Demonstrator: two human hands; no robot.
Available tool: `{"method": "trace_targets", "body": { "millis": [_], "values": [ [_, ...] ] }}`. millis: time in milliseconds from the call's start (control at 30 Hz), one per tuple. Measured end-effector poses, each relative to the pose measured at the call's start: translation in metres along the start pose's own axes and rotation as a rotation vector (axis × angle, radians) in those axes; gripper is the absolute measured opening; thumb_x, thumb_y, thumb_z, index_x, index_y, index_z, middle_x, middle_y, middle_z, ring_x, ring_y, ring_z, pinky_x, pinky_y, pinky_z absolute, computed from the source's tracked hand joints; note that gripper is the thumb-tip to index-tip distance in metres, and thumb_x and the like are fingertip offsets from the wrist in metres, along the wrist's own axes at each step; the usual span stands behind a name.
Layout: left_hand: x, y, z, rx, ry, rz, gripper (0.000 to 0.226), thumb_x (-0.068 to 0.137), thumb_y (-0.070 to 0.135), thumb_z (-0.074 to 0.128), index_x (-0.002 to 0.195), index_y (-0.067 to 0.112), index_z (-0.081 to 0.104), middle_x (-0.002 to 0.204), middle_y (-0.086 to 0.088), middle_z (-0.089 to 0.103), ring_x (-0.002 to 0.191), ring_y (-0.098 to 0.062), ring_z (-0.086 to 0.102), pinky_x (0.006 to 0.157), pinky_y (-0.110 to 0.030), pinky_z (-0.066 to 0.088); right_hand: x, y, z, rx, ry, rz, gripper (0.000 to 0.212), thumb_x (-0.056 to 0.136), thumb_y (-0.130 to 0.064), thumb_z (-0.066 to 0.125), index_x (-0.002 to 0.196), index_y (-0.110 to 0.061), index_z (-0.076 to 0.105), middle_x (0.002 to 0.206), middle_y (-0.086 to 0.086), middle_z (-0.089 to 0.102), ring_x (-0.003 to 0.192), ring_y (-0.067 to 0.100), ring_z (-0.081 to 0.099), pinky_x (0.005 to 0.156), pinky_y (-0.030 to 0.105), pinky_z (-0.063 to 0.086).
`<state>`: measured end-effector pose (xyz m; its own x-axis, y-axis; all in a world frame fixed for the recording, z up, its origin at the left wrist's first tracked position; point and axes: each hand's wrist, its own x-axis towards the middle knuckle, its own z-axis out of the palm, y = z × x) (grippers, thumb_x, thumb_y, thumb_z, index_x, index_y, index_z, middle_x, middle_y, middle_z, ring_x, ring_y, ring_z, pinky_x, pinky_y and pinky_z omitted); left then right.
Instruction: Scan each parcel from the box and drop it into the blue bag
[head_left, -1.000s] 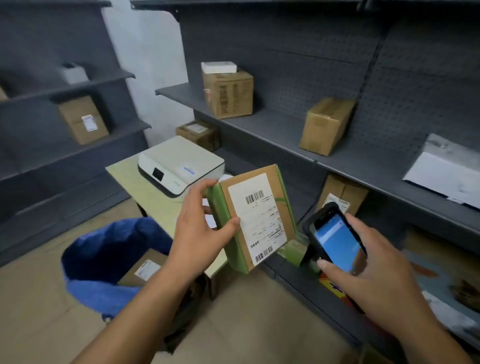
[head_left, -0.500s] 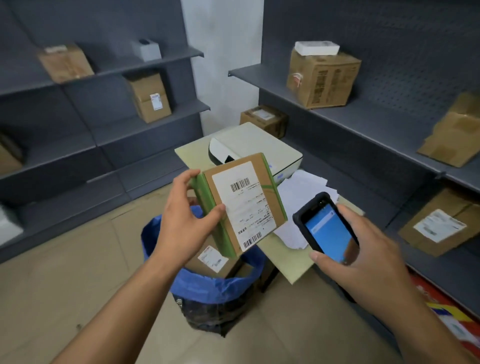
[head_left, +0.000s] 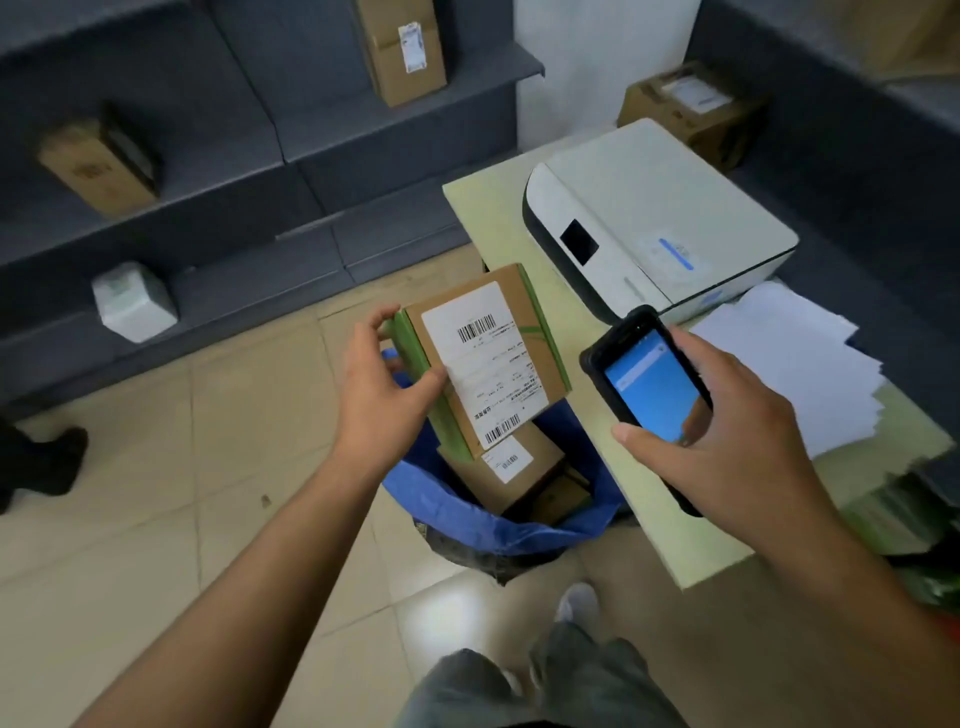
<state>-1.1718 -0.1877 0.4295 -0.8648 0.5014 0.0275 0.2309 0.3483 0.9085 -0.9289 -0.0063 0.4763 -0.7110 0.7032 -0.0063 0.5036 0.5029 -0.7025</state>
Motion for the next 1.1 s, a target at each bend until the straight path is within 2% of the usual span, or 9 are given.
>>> {"method": "trace_targets", "body": {
  "millis": [67,300,400,533,633,767,867,967,1100],
  "values": [
    [0.015,-0.019,0.009,0.003,-0.016,-0.051,0.067,0.084,0.012,0.077,0.135,0.04,0.044,0.127,0.023,0.056,0.104,0.0,0.065,0.084,-0.037,0.063,0.024,0.007,0.011,0.005,-0.037,-0.011,0.084,0.068,-0.058,0.077,0.141,-0.037,0.04,0.104,-0.014,0.054,0.082,0.002,0.053,0.071,0.023,0.047],
    [0.05,-0.111,0.046,0.1,-0.056,-0.215,0.066,0.081,0.014,0.08,0.134,0.036,0.047,0.124,0.021,0.058,0.099,-0.006,0.068,0.086,-0.033,0.059,0.078,0.039,0.058,0.005,-0.152,0.047,0.084,0.066,-0.057,0.078,0.139,-0.042,0.039,0.102,-0.016,0.052,0.085,-0.003,0.05,0.067,0.002,0.039],
    [0.07,-0.161,0.065,0.15,-0.078,-0.286,0.064,0.08,0.017,0.081,0.132,0.037,0.048,0.126,0.012,0.06,0.096,-0.01,0.071,0.085,-0.032,0.058,0.095,0.057,0.09,-0.01,-0.168,0.075,0.088,0.064,-0.052,0.081,0.14,-0.039,0.039,0.102,-0.018,0.05,0.089,-0.007,0.049,0.069,-0.001,0.037],
    [0.091,-0.225,0.091,0.21,-0.121,-0.304,0.064,0.079,0.017,0.082,0.131,0.036,0.049,0.127,0.007,0.061,0.096,-0.01,0.071,0.084,-0.028,0.057,0.111,0.084,0.14,-0.008,-0.194,0.123,0.089,0.063,-0.049,0.082,0.14,-0.037,0.039,0.107,-0.016,0.052,0.097,-0.009,0.047,0.072,-0.002,0.037],
    [0.101,-0.267,0.103,0.225,-0.151,-0.319,0.067,0.078,0.018,0.083,0.132,0.036,0.049,0.127,0.005,0.059,0.093,-0.01,0.071,0.087,-0.038,0.06,0.119,0.096,0.175,-0.015,-0.22,0.143,0.088,0.062,-0.05,0.081,0.14,-0.04,0.04,0.106,-0.019,0.054,0.093,-0.007,0.05,0.063,0.009,0.042],
    [0.111,-0.306,0.106,0.315,-0.181,-0.281,0.068,0.077,0.022,0.082,0.135,0.032,0.047,0.129,0.001,0.053,0.107,-0.018,0.064,0.094,-0.043,0.057,0.122,0.105,0.21,-0.001,-0.245,0.175,0.091,0.06,-0.05,0.081,0.141,-0.04,0.041,0.102,-0.015,0.057,0.093,-0.002,0.052,0.068,0.02,0.042],
    [0.123,-0.325,0.101,0.393,-0.173,-0.264,0.07,0.08,0.018,0.08,0.141,0.028,0.047,0.137,-0.002,0.047,0.117,-0.023,0.06,0.104,-0.044,0.051,0.122,0.107,0.223,0.014,-0.27,0.206,0.091,0.061,-0.047,0.082,0.141,-0.043,0.041,0.1,-0.022,0.053,0.096,-0.009,0.048,0.064,0.015,0.039],
    [0.136,-0.336,0.092,0.443,-0.142,-0.276,0.071,0.087,0.01,0.074,0.15,0.021,0.045,0.154,-0.008,0.04,0.138,-0.023,0.045,0.117,-0.03,0.033,0.126,0.104,0.228,-0.001,-0.28,0.228,0.092,0.062,-0.045,0.084,0.142,-0.042,0.04,0.1,-0.026,0.05,0.093,-0.016,0.046,0.064,0.013,0.035],
    [0.142,-0.337,0.081,0.507,-0.185,-0.207,0.074,0.085,-0.004,0.067,0.152,0.017,0.044,0.162,-0.01,0.032,0.15,-0.019,0.029,0.116,-0.014,0.019,0.134,0.1,0.233,-0.004,-0.292,0.221,0.091,0.063,-0.04,0.085,0.143,-0.036,0.042,0.106,-0.01,0.057,0.087,0.002,0.049,0.069,0.023,0.039]
  ]
}}
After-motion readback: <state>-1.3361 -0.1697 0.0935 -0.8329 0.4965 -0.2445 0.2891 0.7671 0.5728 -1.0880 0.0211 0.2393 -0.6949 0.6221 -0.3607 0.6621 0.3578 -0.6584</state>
